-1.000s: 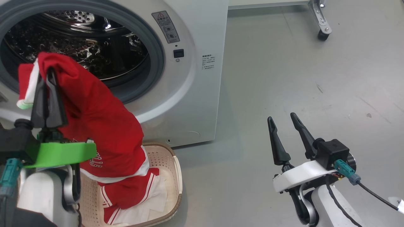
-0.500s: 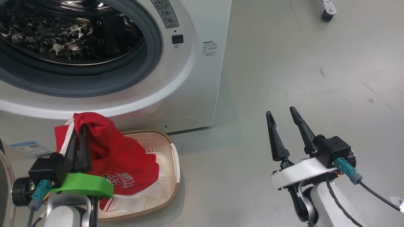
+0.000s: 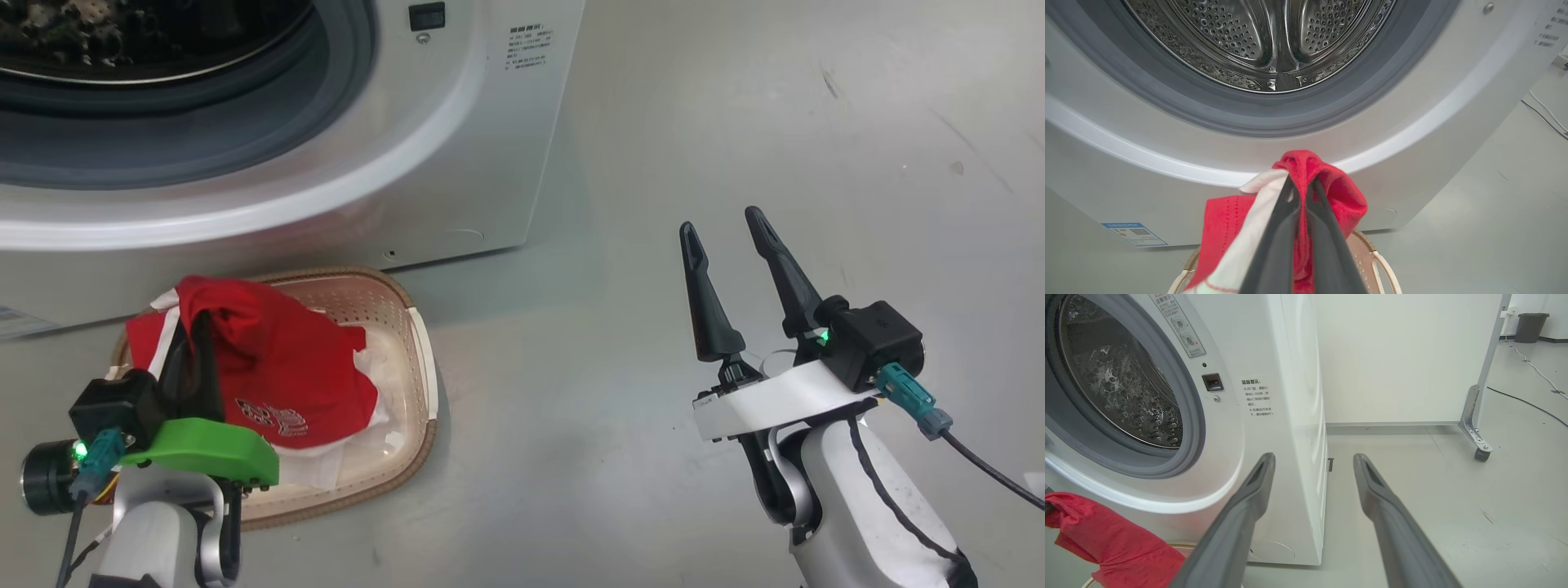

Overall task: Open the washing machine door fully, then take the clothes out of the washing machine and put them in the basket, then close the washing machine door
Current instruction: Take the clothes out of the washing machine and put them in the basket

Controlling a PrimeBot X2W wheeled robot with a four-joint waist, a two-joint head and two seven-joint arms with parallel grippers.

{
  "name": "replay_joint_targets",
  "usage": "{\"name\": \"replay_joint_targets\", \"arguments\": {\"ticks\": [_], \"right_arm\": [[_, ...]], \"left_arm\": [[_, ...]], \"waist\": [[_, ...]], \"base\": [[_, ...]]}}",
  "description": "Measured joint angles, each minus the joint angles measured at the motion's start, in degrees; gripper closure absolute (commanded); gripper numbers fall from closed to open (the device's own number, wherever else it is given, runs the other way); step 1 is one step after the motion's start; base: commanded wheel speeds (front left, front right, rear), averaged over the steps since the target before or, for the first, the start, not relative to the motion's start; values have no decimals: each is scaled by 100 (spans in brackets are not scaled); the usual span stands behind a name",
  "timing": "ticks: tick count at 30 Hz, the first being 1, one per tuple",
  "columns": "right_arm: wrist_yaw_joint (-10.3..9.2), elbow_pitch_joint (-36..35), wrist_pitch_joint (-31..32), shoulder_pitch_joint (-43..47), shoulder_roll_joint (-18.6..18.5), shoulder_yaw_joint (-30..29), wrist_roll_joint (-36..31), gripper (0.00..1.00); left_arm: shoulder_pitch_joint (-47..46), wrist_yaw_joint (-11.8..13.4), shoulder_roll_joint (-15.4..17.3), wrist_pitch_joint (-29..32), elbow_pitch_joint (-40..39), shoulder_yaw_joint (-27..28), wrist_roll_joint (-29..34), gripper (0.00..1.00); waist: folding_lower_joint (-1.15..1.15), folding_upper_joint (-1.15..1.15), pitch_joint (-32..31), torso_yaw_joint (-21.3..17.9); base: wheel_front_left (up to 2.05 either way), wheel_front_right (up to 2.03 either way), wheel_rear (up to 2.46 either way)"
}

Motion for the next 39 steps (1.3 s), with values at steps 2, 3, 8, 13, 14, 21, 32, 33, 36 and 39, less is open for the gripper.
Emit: {"name": "replay_joint_targets", "arguments": {"ticks": [2, 3, 8, 13, 14, 21, 32, 33, 36, 39], "right_arm": [[13, -51, 0, -74, 0, 8, 2, 0], [32, -73, 0, -115, 0, 13, 3, 0], [32, -162, 0, -307, 0, 22, 8, 0], [32, -212, -1, -513, 0, 59, 12, 0], [32, -214, 0, -550, 0, 65, 20, 0], [33, -218, -1, -742, -1, 109, 80, 0], [33, -153, -1, -859, -1, 148, 156, 0], [33, -147, -1, -870, -1, 148, 158, 0], [32, -133, -1, -920, -1, 149, 163, 0], [31, -115, -1, -932, -1, 149, 163, 0]], "left_arm": [[-120, -4, 36, -1, 133, 24, 0, 100], [-168, -11, 47, -1, 215, 37, 0, 100], [-476, -47, 66, -2, 739, 108, -11, 100], [-780, -55, 87, -7, 1274, 149, -101, 100], [-853, -74, 87, -7, 1401, 152, -103, 100], [-1152, -96, 84, 78, 2209, 158, -164, 100], [-1442, -90, 119, 385, 3300, 307, -290, 100], [-1449, -90, 126, 416, 3375, 323, -300, 100], [-1491, -90, 135, 442, 3546, 332, -307, 100], [-1582, -90, 136, 461, 3683, 332, -311, 100]], "waist": [[0, 0, 158, -34], [0, 0, 239, -52], [0, 0, 645, -129], [0, 0, 1021, -196], [0, 0, 1091, -210], [0, 0, 1472, -298], [0, 0, 1664, -388], [0, 0, 1665, -390], [0, 0, 1665, -391], [0, 0, 1660, -385]], "base": [[0, 0, 0], [0, 0, 0], [0, 0, 0], [0, 0, 0], [0, 0, 0], [0, 0, 0], [0, 0, 0], [0, 0, 0], [0, 0, 0], [0, 0, 0]]}}
